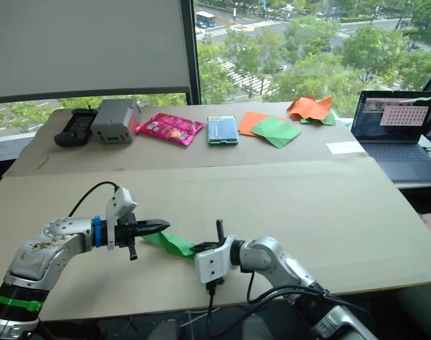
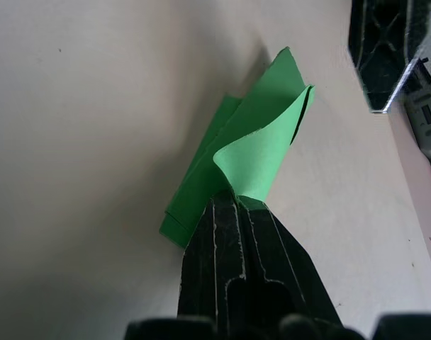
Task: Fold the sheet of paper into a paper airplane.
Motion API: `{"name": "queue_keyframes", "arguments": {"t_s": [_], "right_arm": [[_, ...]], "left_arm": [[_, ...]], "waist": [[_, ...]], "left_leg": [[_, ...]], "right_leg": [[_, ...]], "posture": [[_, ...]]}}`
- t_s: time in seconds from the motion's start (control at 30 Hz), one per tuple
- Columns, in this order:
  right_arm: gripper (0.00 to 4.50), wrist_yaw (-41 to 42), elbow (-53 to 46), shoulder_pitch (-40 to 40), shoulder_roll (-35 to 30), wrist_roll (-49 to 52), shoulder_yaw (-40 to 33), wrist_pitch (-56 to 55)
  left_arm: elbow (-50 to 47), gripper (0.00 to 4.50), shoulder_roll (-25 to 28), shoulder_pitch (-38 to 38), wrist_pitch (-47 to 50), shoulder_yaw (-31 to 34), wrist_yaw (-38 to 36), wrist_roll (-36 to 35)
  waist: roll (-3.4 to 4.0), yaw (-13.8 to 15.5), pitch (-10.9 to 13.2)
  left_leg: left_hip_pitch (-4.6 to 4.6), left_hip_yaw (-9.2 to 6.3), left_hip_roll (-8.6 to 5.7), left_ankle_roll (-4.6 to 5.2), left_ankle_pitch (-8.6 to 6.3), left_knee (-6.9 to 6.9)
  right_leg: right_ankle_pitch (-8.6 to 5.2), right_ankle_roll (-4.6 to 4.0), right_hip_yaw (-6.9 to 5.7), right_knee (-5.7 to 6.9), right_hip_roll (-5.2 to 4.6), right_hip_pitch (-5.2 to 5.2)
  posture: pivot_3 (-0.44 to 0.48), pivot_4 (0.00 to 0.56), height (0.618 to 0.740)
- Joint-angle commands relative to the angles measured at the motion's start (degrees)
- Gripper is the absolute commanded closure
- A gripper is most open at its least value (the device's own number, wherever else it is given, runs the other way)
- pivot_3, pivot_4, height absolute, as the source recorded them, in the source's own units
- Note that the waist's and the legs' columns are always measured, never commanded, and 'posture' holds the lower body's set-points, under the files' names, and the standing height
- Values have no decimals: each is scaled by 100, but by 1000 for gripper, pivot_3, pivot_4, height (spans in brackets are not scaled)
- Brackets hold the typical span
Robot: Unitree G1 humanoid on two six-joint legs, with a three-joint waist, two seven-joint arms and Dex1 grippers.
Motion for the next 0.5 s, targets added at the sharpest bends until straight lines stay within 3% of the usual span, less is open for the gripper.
{"name": "queue_keyframes", "arguments": {"t_s": [0.03, 0.5], "right_arm": [[4465, 149, -48, 67, -4, 39, -27, 214], [4465, 478, -423, 154, 30, 355, -85, 538]], "left_arm": [[118, 4500, 103, -33, -299, -46, -77, 221], [641, 4500, 72, -89, -962, -506, -236, 896]], "waist": [[-1, 1, 0], [-1, 16, 1]], "left_leg": [[1, 0, 0, -2, -1, 0], [0, 1, 0, -16, -10, 0]], "right_leg": [[0, 0, 0, -1, 0, 0], [0, 0, -1, -2, -2, 0]], "posture": [[0, 150, 718], [0, 150, 718]]}}
